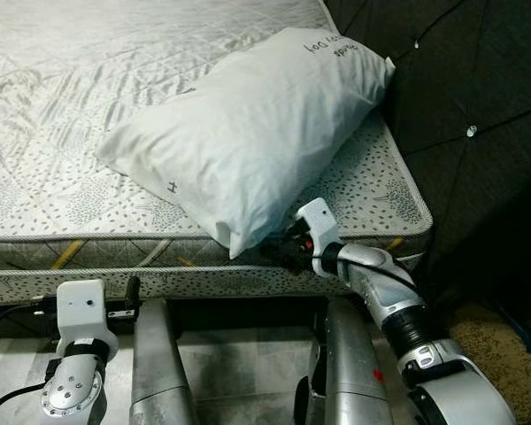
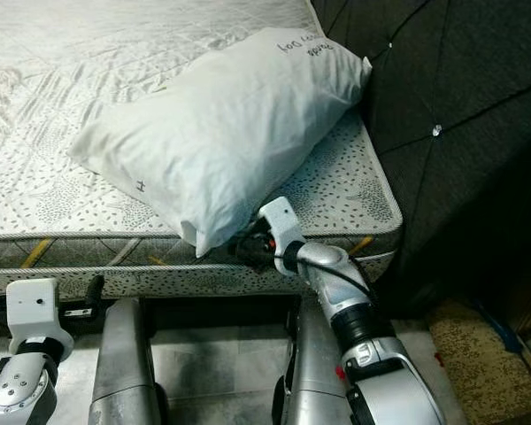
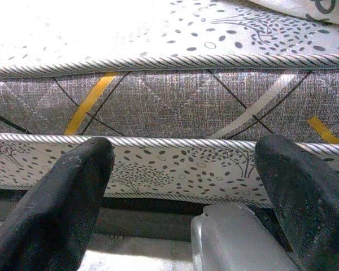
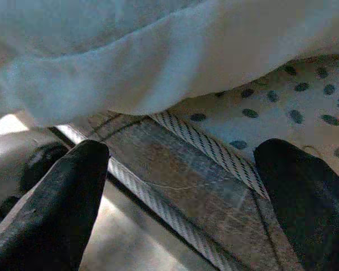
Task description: Clean up the room
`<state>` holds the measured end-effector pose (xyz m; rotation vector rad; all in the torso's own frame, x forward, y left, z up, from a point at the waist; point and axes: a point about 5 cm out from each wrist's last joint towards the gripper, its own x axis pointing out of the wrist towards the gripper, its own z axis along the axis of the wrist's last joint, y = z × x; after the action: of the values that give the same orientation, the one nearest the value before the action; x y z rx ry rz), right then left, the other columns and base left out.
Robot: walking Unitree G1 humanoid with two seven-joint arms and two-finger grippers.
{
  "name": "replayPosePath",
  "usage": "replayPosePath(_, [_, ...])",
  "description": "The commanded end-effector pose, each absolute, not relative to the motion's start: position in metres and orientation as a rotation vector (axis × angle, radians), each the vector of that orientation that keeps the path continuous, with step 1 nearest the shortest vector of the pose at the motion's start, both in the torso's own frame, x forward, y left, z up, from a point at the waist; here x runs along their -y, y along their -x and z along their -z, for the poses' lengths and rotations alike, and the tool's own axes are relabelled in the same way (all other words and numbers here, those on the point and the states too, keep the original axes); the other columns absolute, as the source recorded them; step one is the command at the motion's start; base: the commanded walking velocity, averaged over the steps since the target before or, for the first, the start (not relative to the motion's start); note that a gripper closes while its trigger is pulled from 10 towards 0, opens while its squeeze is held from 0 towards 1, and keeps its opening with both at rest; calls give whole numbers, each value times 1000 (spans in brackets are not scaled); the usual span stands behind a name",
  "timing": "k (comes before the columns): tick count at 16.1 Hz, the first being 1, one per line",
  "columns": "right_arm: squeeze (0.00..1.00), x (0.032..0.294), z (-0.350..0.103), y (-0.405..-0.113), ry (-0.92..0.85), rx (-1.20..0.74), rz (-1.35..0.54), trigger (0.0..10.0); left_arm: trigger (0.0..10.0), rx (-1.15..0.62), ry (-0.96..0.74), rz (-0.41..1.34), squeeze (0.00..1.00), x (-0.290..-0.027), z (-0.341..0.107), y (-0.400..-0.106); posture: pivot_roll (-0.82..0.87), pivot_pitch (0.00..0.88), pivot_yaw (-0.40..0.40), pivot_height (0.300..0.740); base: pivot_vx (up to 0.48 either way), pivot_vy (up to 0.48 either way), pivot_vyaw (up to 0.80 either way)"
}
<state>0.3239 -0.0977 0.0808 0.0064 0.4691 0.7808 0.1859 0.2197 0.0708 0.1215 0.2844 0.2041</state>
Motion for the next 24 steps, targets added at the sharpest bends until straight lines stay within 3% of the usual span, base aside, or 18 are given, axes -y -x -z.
replayPosePath(1, [0, 91, -99, -323, -102, -436, -870, 10000, 10000, -297, -122, -193, 0, -219, -70, -187, 144, 69, -31, 461, 0, 0, 0])
replayPosePath(5, [0, 100, -117, -319, -172, -407, -992, 10000, 10000, -303, -111, -177, 0, -216, -68, -187, 135, 71, -33, 461, 0, 0, 0])
replayPosePath(8, [0, 103, -128, -321, -221, -398, -983, 10000, 10000, -304, -105, -172, 0, -215, -68, -188, 130, 71, -34, 461, 0, 0, 0])
replayPosePath(15, [0, 61, -124, -299, -305, -443, -1013, 10000, 10000, -307, -100, -160, 0, -213, -66, -190, 127, 63, -33, 461, 0, 0, 0])
replayPosePath(20, [0, 41, -119, -305, -280, -426, -813, 10000, 10000, -300, -96, -160, 0, -211, -66, -196, 124, 49, -38, 461, 0, 0, 0])
replayPosePath(24, [0, 40, -117, -316, -161, -414, -678, 10000, 10000, -296, -92, -163, 0, -210, -65, -198, 122, 42, -42, 461, 0, 0, 0])
